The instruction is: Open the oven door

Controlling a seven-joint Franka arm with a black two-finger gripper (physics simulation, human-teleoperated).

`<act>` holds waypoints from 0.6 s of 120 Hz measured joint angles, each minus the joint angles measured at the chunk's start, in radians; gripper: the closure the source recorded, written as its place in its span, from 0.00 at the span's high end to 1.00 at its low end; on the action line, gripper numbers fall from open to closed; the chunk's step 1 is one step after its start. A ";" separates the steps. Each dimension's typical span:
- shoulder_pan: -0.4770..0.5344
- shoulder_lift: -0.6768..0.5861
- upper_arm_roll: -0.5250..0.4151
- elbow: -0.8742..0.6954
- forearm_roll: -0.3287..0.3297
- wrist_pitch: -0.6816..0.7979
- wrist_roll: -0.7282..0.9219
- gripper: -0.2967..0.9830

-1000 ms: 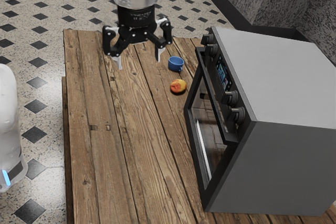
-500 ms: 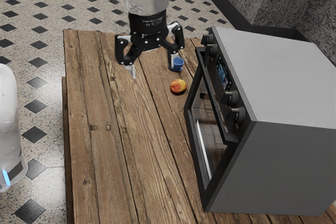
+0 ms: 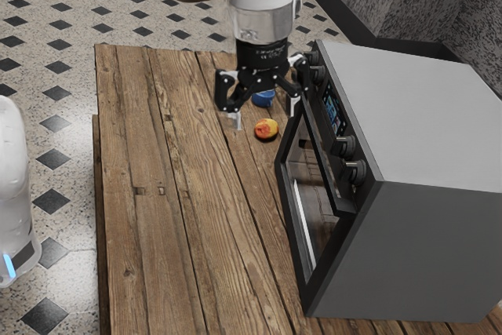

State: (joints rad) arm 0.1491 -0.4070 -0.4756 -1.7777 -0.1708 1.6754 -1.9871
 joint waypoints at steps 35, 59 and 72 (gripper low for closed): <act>0.004 0.062 -0.012 0.026 0.023 0.046 0.060 0.77; 0.022 0.082 -0.014 0.030 0.034 0.062 0.094 0.77; 0.028 0.094 -0.014 0.031 0.037 0.069 0.110 0.77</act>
State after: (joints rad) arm 0.1774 -0.3130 -0.4894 -1.7465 -0.1342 1.7444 -1.8769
